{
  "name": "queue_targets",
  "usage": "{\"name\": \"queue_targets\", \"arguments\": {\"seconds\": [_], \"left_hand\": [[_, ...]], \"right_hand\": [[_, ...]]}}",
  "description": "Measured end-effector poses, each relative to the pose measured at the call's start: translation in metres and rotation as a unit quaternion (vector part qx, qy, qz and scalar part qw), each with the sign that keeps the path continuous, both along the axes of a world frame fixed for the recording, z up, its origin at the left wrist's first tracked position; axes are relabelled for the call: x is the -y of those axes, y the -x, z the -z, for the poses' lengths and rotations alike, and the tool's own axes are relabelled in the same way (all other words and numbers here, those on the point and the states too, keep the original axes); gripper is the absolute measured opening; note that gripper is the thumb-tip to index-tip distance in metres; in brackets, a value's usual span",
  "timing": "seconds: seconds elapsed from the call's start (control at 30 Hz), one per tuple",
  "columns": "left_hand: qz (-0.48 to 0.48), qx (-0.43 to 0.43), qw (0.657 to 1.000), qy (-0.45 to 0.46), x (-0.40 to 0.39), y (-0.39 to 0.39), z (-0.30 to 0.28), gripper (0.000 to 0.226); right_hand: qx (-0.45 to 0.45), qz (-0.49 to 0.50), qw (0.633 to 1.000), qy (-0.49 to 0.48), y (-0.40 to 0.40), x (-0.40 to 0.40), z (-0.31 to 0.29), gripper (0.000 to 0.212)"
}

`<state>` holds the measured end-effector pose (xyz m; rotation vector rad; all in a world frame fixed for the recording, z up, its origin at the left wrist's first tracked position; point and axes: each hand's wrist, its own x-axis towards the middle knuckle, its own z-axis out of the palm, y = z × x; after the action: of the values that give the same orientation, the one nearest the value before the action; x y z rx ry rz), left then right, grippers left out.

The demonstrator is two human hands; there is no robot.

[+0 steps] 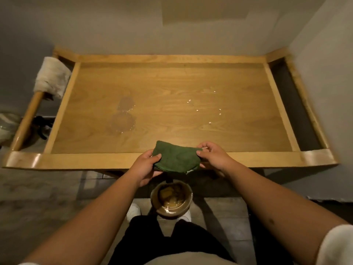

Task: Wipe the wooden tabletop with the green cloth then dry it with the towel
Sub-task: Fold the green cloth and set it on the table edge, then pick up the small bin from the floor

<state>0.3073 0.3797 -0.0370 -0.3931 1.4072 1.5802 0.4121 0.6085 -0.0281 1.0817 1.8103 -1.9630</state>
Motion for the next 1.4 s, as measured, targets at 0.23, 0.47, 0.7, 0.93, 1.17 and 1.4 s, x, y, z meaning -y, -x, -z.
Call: {"name": "queue_targets", "arguments": {"seconds": [0.23,0.47,0.7,0.93,1.17,1.4], "left_hand": [[0.138,-0.228,0.917,0.297,-0.013,0.011,0.032,0.013],[0.125,-0.284,0.884,0.350,-0.005,0.015,0.046,0.028],[0.315,-0.463,0.690,0.459,0.047,-0.012,0.031,0.062],[0.527,-0.497,0.549,0.416,0.081,-0.050,0.039,0.081],[0.556,-0.460,0.577,0.382,0.100,-0.074,0.064,0.084],[0.591,-0.440,0.574,0.357,0.134,-0.083,0.113,0.086]], "right_hand": [[-0.026,0.035,0.992,-0.117,0.049,0.004,0.020,0.022],[0.013,-0.002,0.965,-0.262,0.050,-0.004,0.049,0.038],[-0.023,-0.173,0.905,-0.389,-0.001,0.012,0.044,0.052],[-0.154,-0.449,0.707,-0.524,-0.067,0.061,0.040,0.058],[0.037,-0.433,0.791,-0.431,-0.115,0.104,0.075,0.063],[0.152,-0.342,0.835,-0.404,-0.147,0.129,0.117,0.071]]}}
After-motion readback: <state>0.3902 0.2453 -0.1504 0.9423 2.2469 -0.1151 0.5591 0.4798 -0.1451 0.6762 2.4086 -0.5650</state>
